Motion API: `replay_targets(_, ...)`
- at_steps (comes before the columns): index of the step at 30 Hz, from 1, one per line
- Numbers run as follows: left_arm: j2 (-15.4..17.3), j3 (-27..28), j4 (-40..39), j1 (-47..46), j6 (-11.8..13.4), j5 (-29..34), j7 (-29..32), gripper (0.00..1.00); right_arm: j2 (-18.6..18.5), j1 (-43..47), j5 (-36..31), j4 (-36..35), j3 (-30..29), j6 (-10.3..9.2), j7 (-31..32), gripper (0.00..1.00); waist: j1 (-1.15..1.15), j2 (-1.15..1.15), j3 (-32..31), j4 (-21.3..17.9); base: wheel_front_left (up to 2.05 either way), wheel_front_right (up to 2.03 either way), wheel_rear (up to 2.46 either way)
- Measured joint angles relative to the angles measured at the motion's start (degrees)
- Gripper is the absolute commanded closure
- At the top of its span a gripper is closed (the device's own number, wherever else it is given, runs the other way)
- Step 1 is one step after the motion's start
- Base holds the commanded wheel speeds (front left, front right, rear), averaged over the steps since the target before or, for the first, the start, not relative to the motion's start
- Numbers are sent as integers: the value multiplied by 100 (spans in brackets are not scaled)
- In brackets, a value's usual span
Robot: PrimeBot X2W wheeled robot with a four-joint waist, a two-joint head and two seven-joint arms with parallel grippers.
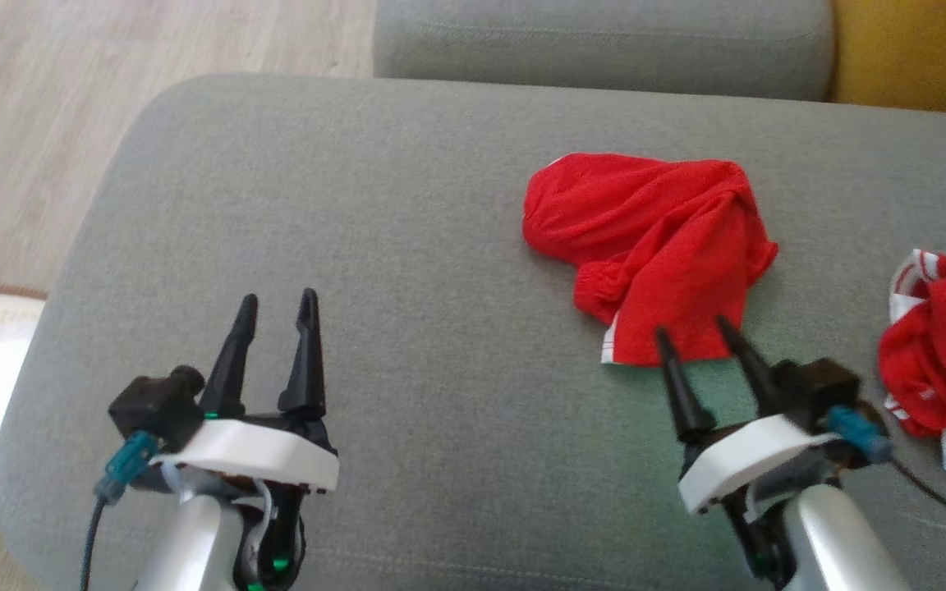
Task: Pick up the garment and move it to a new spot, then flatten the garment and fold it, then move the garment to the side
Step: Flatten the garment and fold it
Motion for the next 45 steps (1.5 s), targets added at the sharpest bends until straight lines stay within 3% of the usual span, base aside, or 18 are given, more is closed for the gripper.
replay_targets(9, -151, 4, 207, -34, -194, 104, 0, 0, -5, -500, -266, 971, 363, 1, 240, 0, 0, 0, 234, 396, 0, 0, 0)
replay_targets(18, -194, 80, 301, -158, -278, 112, 0, 0, -12, -737, -825, 1728, -215, 1, 377, 0, 0, 0, 435, 754, 0, 0, 0)
replay_targets(29, -219, 100, 310, -246, -277, 92, 0, 0, -13, -987, -867, 2073, -234, 1, 506, 0, 0, 0, 634, 778, 0, 0, 0)
replay_targets(30, -219, 87, 309, -246, -276, 92, 0, 0, -13, -1020, -867, 2094, -219, 1, 525, 45, 0, 0, 646, 767, 0, 0, 0)
replay_targets(31, -219, 71, 309, -246, -270, 92, 0, 0, -13, -1068, -868, 2123, -211, 1, 536, 100, 0, 0, 656, 751, 0, 0, 0)
replay_targets(39, -226, 170, 334, -247, -270, 93, 0, 0, -12, -1187, -1017, 2217, -288, 1, 509, 100, 0, 0, 611, 472, 0, 0, 0)
replay_targets(45, -229, 200, 356, -220, -277, 92, 0, 0, -13, -980, -1113, 1671, -914, 1, 516, 100, 0, 0, 408, 94, 0, 0, 0)
